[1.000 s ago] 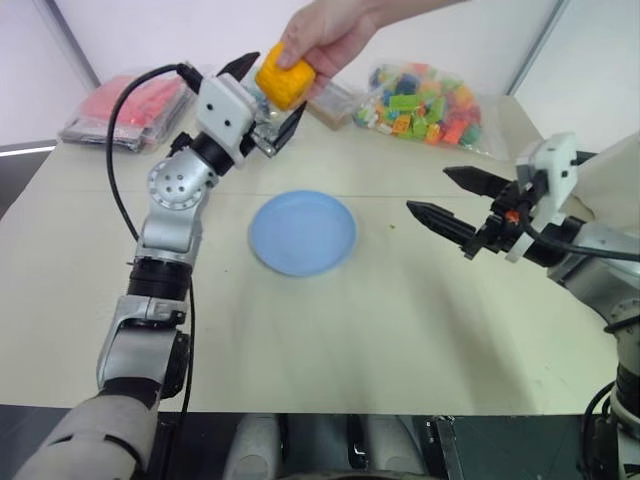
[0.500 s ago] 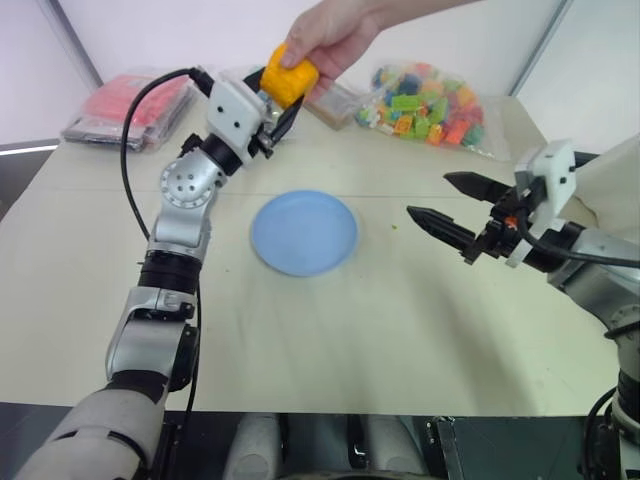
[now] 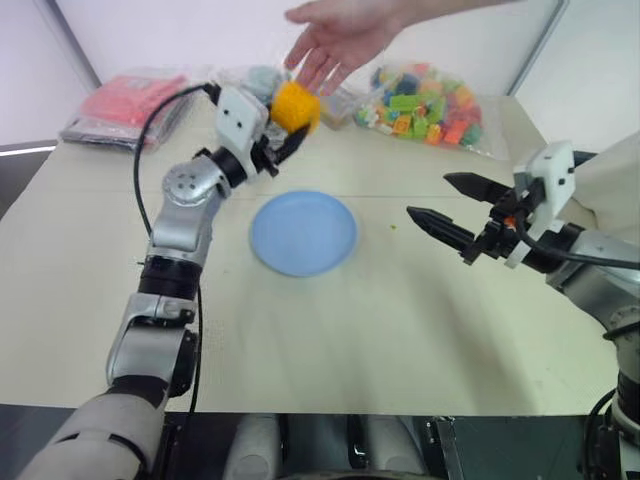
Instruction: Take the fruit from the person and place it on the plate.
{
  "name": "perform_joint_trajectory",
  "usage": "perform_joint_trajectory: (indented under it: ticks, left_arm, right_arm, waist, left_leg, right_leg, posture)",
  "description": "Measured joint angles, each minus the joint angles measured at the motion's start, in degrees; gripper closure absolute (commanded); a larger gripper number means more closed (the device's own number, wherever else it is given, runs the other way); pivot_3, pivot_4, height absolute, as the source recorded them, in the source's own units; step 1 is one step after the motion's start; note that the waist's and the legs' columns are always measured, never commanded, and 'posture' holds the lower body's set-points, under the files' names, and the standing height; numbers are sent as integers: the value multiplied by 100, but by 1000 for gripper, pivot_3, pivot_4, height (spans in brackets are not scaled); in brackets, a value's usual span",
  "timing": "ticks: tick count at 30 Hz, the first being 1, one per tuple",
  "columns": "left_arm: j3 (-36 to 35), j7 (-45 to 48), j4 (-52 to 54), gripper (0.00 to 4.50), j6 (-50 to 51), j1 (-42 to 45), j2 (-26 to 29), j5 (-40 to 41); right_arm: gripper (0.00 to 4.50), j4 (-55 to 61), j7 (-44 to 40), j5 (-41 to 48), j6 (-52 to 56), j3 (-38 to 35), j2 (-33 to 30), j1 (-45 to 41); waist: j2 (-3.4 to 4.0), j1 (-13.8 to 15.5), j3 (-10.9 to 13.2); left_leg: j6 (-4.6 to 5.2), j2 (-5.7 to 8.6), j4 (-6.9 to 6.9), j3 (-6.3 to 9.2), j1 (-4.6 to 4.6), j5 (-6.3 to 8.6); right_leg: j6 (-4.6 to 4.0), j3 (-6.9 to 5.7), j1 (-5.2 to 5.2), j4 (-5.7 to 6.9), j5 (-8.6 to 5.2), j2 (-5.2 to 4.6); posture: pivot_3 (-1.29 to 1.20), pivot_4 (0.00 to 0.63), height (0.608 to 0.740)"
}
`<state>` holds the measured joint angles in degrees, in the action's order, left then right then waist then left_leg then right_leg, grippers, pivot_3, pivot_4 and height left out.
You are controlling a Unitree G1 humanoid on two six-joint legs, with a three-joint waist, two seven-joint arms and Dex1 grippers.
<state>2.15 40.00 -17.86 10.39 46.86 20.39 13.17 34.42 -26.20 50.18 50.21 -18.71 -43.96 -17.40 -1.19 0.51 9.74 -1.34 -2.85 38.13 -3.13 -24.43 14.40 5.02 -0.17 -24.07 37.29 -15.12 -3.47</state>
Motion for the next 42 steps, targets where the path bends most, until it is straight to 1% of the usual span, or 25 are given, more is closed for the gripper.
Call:
perform_joint_trajectory:
  ticks: [1, 3, 6, 11, 15, 20, 22, 23, 25, 30, 34, 38, 42]
  left_arm:
    - [99, 118, 115, 2397, 285, -128, 4, 38]
    - [190, 257, 325, 2397, 781, -259, 13, 129]
    - [264, 503, 627, 2397, 1429, -277, 210, 238]
    - [572, 779, 880, 2397, 2101, -513, 470, 215]
    - [731, 800, 898, 2397, 2398, -611, 580, 97]
    - [752, 707, 794, 2397, 2337, -611, 502, -3]
    - [759, 668, 653, 1329, 2186, -630, 423, -50]
    - [770, 664, 614, 1000, 2118, -651, 397, -77]
    - [792, 672, 505, 50, 1993, -677, 346, -134]
    - [766, 733, 470, 50, 1905, -688, 312, -117]
    - [479, 779, 935, 50, 2142, -792, 362, 200]
    - [14, 806, 1933, 50, 2737, -871, 840, 633]
    - [-403, 687, 3064, 50, 3468, -1252, 1348, 1025]
  right_arm:
    - [0, 35, -13, -25, -5, 11, -14, 80]
    - [0, 122, -96, -180, -16, 78, -243, 305]
    - [0, 236, -193, -329, -22, 147, -398, 611]
    - [0, 457, -285, -501, -4, 370, -509, 979]
    - [0, 587, -330, -668, -35, 606, -505, 1129]
    - [0, 601, -312, -815, -66, 710, -444, 1123]
    - [0, 600, -311, -860, -66, 713, -438, 1118]
    - [0, 600, -312, -877, -66, 717, -433, 1105]
    - [0, 598, -318, -903, -66, 719, -429, 1075]
    - [0, 582, -342, -945, -67, 737, -425, 992]
    - [0, 565, -382, -956, -67, 744, -426, 978]
    - [0, 486, -510, -962, -72, 704, -459, 986]
    - [0, 384, -667, -1071, -175, 680, -555, 1014]
  waist:
    - [0, 1, 0]
    - [-1, 18, 0]
    - [-2, 11, 1]
    - [0, 2, 0]
    - [0, 10, 0]
    - [0, 25, 0]
    - [0, 19, 0]
    - [0, 18, 0]
    - [0, 18, 0]
    - [0, 17, 0]
    - [0, 14, 0]
    - [0, -6, 0]
    - [0, -12, 0]
  left_leg:
    - [0, 0, 0, 1, -1, 0]
    - [0, 0, 1, 1, -2, 0]
    - [0, 1, 1, 2, 0, 0]
    - [0, 0, 1, 4, 0, 0]
    - [0, 0, 1, 7, 0, 0]
    - [0, 2, 3, 6, -2, 0]
    - [0, 2, 3, 6, -1, 0]
    - [0, 2, 2, 7, -1, 0]
    - [0, 2, 2, 7, -1, 0]
    - [0, 1, 2, 7, -1, 0]
    - [0, 1, 2, 8, -1, 0]
    - [0, -1, 1, 10, 1, 0]
    - [0, -1, 0, 11, 2, 0]
  right_leg:
    - [0, 0, -1, 0, 0, 1]
    - [0, 0, -2, 1, 0, 0]
    - [0, 0, 0, 0, 0, 1]
    - [-1, 0, -1, 0, 0, 2]
    - [-1, 0, -2, 1, -1, 2]
    - [-1, 0, -1, 0, -1, 1]
    - [-1, 0, -1, 0, 0, 1]
    - [-1, 0, -1, 0, -1, 1]
    - [-1, 0, -1, 0, 0, 2]
    - [-2, 0, -1, 0, -1, 2]
    - [-1, 0, -1, 1, 0, 1]
    - [-2, 0, -1, 2, -1, 2]
    - [-2, 1, -1, 2, -1, 1]
  posture:
    - [0, 150, 731]
    - [0, 150, 731]
    - [0, 150, 731]
    - [0, 150, 731]
    - [0, 150, 731]
    - [0, 150, 731]
    - [0, 150, 731]
    - [0, 150, 731]
    - [0, 150, 731]
    - [0, 150, 731]
    - [0, 150, 731]
    - [0, 150, 731]
    - [0, 150, 731]
